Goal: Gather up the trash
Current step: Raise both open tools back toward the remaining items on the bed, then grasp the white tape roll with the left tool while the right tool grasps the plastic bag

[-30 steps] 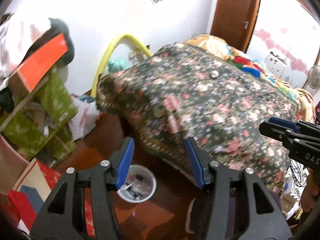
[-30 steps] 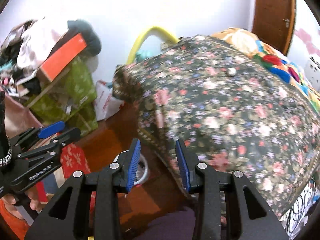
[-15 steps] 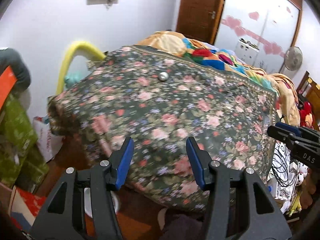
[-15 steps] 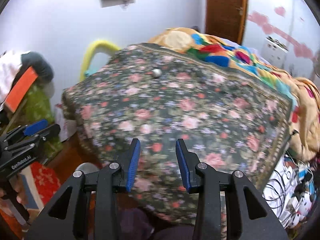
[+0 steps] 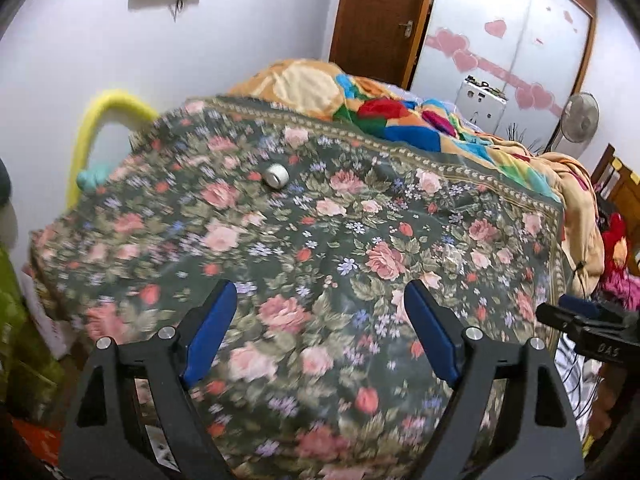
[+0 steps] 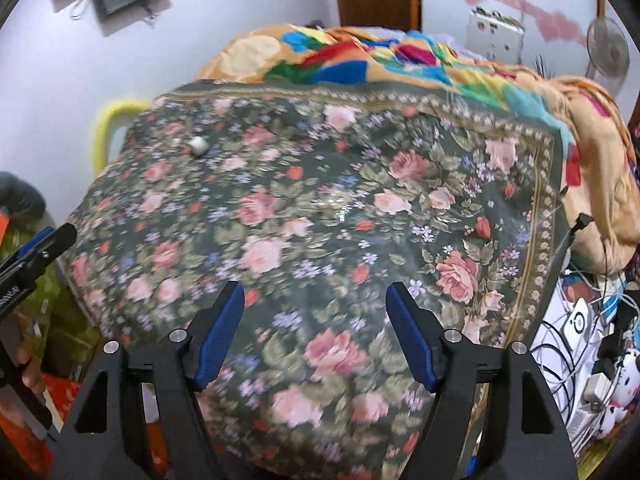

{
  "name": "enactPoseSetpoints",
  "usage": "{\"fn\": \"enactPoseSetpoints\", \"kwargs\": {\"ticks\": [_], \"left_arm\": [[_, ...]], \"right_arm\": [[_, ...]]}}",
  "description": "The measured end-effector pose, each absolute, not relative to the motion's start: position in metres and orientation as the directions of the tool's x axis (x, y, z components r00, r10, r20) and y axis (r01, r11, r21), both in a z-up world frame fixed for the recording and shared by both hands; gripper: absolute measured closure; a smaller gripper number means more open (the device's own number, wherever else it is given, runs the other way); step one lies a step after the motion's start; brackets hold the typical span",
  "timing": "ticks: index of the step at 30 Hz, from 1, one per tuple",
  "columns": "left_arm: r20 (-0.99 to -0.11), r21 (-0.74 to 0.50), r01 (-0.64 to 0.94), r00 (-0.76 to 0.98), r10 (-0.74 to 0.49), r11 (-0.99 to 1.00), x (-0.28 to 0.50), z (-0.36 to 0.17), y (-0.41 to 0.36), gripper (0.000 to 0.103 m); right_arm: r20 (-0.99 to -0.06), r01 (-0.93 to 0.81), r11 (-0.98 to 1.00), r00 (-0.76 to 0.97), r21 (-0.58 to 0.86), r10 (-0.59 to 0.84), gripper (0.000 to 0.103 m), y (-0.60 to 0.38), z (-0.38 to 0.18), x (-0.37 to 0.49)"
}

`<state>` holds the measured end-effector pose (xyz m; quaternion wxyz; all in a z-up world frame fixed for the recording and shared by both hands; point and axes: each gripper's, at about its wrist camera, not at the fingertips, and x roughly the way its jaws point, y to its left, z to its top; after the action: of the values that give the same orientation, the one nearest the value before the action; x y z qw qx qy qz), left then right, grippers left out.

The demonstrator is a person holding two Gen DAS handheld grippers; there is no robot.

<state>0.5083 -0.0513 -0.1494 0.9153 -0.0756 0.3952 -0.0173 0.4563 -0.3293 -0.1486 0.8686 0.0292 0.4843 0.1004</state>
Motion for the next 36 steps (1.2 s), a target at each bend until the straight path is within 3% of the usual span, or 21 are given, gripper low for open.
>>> {"fn": "enactPoseSetpoints", "kwargs": {"ticks": [7,15,19,22,26,34,36], "left_arm": [[-0.753,-0.112,-0.064,0.657,-0.043,0.992,0.574,-0.200,-0.046,0.018],[-0.760,-0.167,-0.058,0.644,-0.092,0.984,0.628,-0.236,-0.032,0.018],[-0.760,-0.135,-0.066,0.647,-0.061,0.989,0.656,-0.249,-0.026,0.018],[-0.761,-0.136,-0.076,0.647,-0.055,0.988,0.678,-0.254,-0.020,0.018],[-0.758,-0.137,-0.081,0.651,-0.052,0.987,0.708,-0.253,-0.016,0.018],[-0.765,0.035,-0.158,0.632,0.128,0.987,0.776,-0.278,-0.012,0.019],[-0.771,0.097,-0.157,0.612,0.174,0.983,0.787,-0.289,-0.015,0.029]], "right_arm": [[-0.854,-0.102,0.978,0.478,0.180,0.207,0.033,-0.329,-0.190,0.527],[-0.865,-0.071,0.990,0.482,0.120,0.139,0.034,-0.312,-0.237,0.591],[-0.866,-0.103,0.990,0.483,0.094,0.133,0.042,-0.305,-0.249,0.595],[-0.873,-0.128,0.990,0.473,0.063,0.117,0.067,-0.301,-0.258,0.591],[-0.854,-0.124,0.991,0.508,0.056,0.112,0.070,-0.305,-0.256,0.588],[-0.795,-0.108,0.990,0.591,0.088,0.135,0.070,-0.324,-0.233,0.592],[-0.793,-0.113,0.988,0.591,0.105,0.152,0.070,-0.330,-0.232,0.588]]}}
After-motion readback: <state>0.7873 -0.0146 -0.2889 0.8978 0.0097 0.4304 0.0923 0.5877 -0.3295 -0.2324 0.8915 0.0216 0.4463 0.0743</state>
